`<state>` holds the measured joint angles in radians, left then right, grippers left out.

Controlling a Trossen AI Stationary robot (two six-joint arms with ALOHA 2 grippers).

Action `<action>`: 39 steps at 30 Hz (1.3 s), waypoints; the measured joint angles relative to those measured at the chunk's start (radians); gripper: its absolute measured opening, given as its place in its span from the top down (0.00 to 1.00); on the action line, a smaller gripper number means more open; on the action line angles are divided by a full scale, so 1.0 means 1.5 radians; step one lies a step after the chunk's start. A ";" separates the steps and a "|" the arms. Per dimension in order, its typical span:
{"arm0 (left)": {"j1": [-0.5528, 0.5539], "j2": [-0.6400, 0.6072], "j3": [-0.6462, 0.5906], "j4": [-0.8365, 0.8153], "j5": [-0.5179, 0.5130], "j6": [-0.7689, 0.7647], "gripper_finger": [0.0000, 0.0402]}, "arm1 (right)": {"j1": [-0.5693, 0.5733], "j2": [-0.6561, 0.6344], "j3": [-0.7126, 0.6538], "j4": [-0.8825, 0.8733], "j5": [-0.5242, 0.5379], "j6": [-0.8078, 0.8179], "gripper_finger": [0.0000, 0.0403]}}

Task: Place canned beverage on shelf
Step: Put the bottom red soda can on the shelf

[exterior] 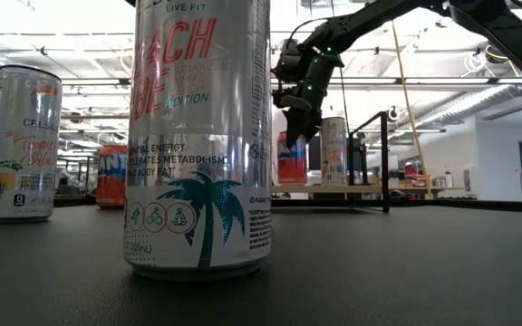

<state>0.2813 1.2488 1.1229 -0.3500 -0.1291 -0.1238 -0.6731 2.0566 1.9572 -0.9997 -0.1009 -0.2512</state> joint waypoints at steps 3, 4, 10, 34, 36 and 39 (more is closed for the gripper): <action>0.000 0.000 0.000 0.000 0.000 0.000 0.04 | 0.000 0.000 0.000 0.001 0.000 0.000 0.12; 0.000 0.000 0.000 0.000 0.000 -0.001 0.04 | 0.000 0.000 0.001 0.000 0.000 0.000 0.11; 0.000 0.000 0.000 0.000 0.000 -0.001 0.04 | 0.001 0.000 0.049 -0.018 0.009 0.002 0.11; 0.000 0.000 0.000 0.000 -0.002 -0.001 0.04 | 0.053 0.001 0.162 -0.117 0.138 0.135 0.51; 0.000 0.000 0.000 0.000 -0.002 -0.001 0.04 | 0.050 0.004 0.162 -0.121 0.139 0.135 0.63; 0.000 0.000 0.000 0.000 -0.002 -0.001 0.04 | 0.047 0.005 0.161 -0.118 0.139 0.132 0.81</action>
<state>0.2813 1.2488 1.1229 -0.3500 -0.1318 -0.1257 -0.6029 2.0647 2.1990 -1.1774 0.1073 -0.0537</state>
